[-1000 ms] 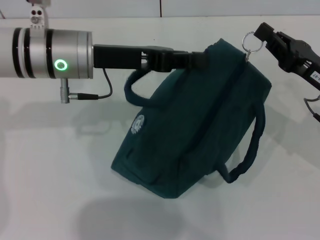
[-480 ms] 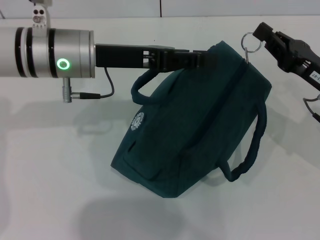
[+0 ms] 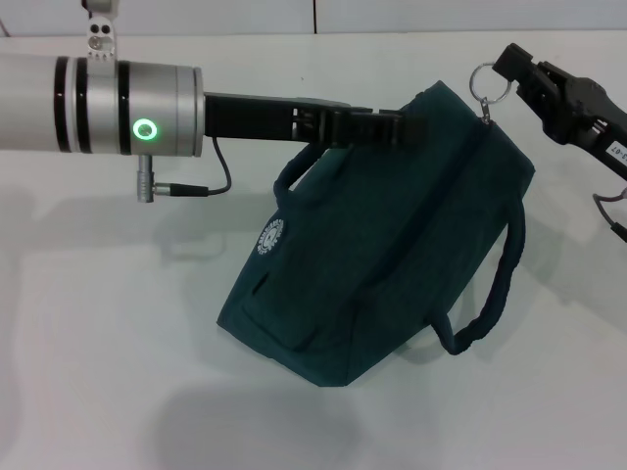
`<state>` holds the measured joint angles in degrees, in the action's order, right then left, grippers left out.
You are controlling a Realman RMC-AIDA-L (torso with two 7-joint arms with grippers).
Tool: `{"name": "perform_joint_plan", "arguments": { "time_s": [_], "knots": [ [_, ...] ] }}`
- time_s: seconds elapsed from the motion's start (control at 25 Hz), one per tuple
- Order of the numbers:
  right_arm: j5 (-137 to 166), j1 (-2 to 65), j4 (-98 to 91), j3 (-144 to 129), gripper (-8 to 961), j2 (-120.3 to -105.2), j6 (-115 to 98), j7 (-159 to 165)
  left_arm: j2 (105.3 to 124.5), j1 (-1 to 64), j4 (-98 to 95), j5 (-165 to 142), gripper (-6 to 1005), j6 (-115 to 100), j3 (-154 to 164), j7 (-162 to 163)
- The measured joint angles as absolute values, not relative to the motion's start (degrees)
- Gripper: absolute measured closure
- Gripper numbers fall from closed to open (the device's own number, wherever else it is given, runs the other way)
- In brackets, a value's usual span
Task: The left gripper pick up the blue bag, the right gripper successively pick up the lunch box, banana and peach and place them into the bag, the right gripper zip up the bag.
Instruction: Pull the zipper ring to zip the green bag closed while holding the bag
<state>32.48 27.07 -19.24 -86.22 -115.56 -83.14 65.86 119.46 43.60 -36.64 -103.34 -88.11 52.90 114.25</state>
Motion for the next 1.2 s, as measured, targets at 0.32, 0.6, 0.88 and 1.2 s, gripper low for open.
{"name": "perform_joint_plan", "arguments": {
  "time_s": [0.32, 0.6, 0.88, 1.2],
  "knots": [
    [32.49, 27.07, -19.25, -86.22, 947, -115.44, -83.16, 65.66, 119.52, 43.33, -36.64, -103.32, 557, -86.22, 53.17, 114.33],
    [32.47, 26.8, -19.11, -86.22, 948, -115.4, -83.23, 65.65, 119.53, 43.09, -36.65, -103.29, 796, -85.79, 53.23, 114.28],
    [32.13, 26.47, -18.57, -85.94, 948, -115.45, -83.32, 65.87, 119.5, 43.25, -36.66, -103.11, 912, -86.53, 54.65, 113.9],
    [31.89, 26.27, -18.44, -85.71, 948, -115.34, -83.55, 66.13, 119.45, 43.1, -37.1, -102.74, 945, -90.49, 54.78, 112.44]
  ]
}}
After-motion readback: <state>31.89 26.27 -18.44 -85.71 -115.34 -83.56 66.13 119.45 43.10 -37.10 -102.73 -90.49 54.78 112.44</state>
